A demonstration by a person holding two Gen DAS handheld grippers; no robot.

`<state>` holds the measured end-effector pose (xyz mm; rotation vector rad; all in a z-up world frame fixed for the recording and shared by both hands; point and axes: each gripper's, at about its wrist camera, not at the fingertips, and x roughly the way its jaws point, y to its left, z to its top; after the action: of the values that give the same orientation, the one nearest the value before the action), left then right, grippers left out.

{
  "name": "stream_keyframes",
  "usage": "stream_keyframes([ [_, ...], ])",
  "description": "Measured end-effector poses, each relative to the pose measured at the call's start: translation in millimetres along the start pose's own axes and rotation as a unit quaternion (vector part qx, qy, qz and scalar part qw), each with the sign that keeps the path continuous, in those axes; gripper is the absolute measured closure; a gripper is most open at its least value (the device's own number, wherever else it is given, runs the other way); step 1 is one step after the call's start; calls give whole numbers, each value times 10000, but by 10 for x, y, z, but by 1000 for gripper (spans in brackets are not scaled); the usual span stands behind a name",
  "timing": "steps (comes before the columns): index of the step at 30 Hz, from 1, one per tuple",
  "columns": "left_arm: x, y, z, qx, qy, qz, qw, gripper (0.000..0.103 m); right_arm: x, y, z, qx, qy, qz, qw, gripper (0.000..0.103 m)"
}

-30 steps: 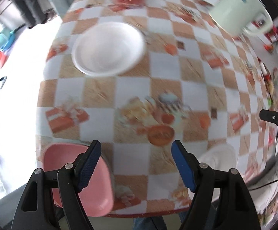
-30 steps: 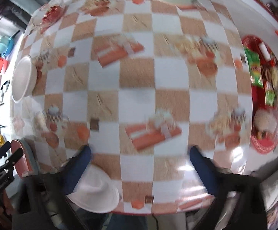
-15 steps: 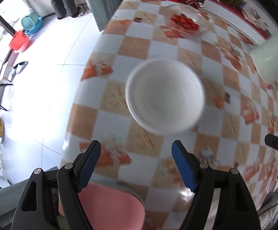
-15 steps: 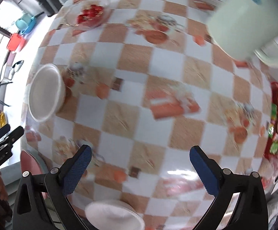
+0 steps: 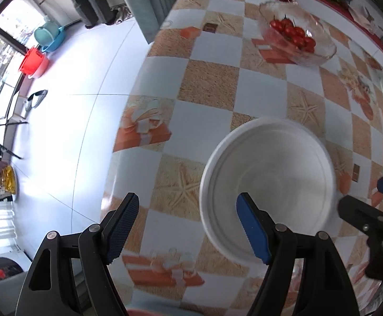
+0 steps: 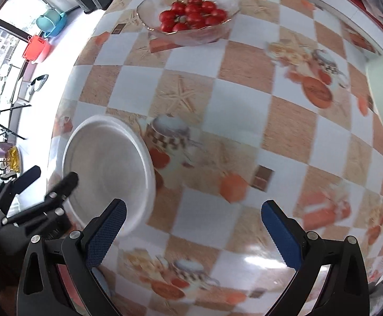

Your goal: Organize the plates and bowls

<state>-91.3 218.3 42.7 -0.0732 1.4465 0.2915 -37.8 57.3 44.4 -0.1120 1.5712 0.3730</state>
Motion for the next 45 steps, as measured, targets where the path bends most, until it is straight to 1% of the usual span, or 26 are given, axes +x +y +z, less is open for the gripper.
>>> stream_keyframes([
  [4, 181, -50, 93, 149, 88, 25, 9998, 24, 185, 76, 85, -3, 100, -72, 9999, 0],
  [7, 289, -25, 121, 122, 226, -9, 9997, 24, 284, 91, 109, -19, 161, -170, 9997, 0],
  [8, 333, -16, 129, 104, 307, -43, 9995, 24, 311, 99, 114, -39, 159, -211, 9996, 3],
  [9, 351, -23, 120, 104, 345, -53, 9993, 30, 334, 111, 116, -46, 172, -209, 9996, 16],
  [10, 385, -24, 124, 123, 402, -83, 9991, 31, 360, 119, 116, -32, 209, -151, 9997, 27],
  [11, 388, -22, 129, 119, 389, -178, 9990, 33, 391, 123, 112, 15, 262, -51, 9996, 31],
  [12, 384, -36, 131, 139, 386, -214, 9989, 35, 414, 129, 109, 42, 300, 8, 9995, 38],
  [13, 381, -63, 136, 171, 384, -227, 9989, 36, 425, 139, 106, 52, 300, 32, 9995, 41],
  [14, 377, -95, 137, 208, 382, -248, 9987, 40, 423, 161, 106, 20, 265, 11, 9996, 41],
  [15, 375, -126, 143, 259, 391, -313, 9984, 44, 435, 148, 94, -24, 245, 20, 9997, 46],
  [16, 373, -138, 148, 281, 397, -354, 9982, 50, 433, 176, 98, -89, 233, 81, 9997, 56],
  [17, 369, -156, 155, 302, 408, -431, 9978, 54, 434, 210, 101, -159, 253, 232, 9993, 65],
  [18, 358, -161, 162, 309, 421, -495, 9974, 62, 440, 240, 104, -188, 292, 388, 9986, 78],
  [19, 355, -183, 166, 326, 433, -538, 9971, 71, 445, 257, 98, -201, 325, 469, 9982, 84],
  [21, 334, -232, 131, 394, 432, -524, 9969, 70, 451, 269, 71, -230, 334, 471, 9981, 89],
  [25, 338, -371, 99, 406, 504, -637, 9959, 71, 432, 168, -41, -277, 435, 468, 9976, 89],
  [29, 300, -632, -39, 596, 531, -700, 9943, 71, 377, -16, -209, -275, 521, 354, 9976, 89],
  [30, 287, -747, -109, 685, 563, -746, 9933, 71, 365, -94, -268, -235, 538, 331, 9977, 89],
  [34, 215, -1148, -350, 1101, 531, -778, 9894, 71, 342, -443, -531, 101, 660, 315, 9973, 89],
  [39, 137, -1632, -624, 1472, 581, -905, 9833, 70, 288, -874, -913, 578, 730, 264, 9953, 88],
  [42, 97, -1904, -789, 1718, 626, -952, 9785, 70, 270, -1045, -1104, 825, 752, 254, 9934, 88],
  [45, 66, -2054, -912, 1841, 647, -992, 9757, 70, 276, -1162, -1311, 1047, 786, 343, 9908, 88],
])
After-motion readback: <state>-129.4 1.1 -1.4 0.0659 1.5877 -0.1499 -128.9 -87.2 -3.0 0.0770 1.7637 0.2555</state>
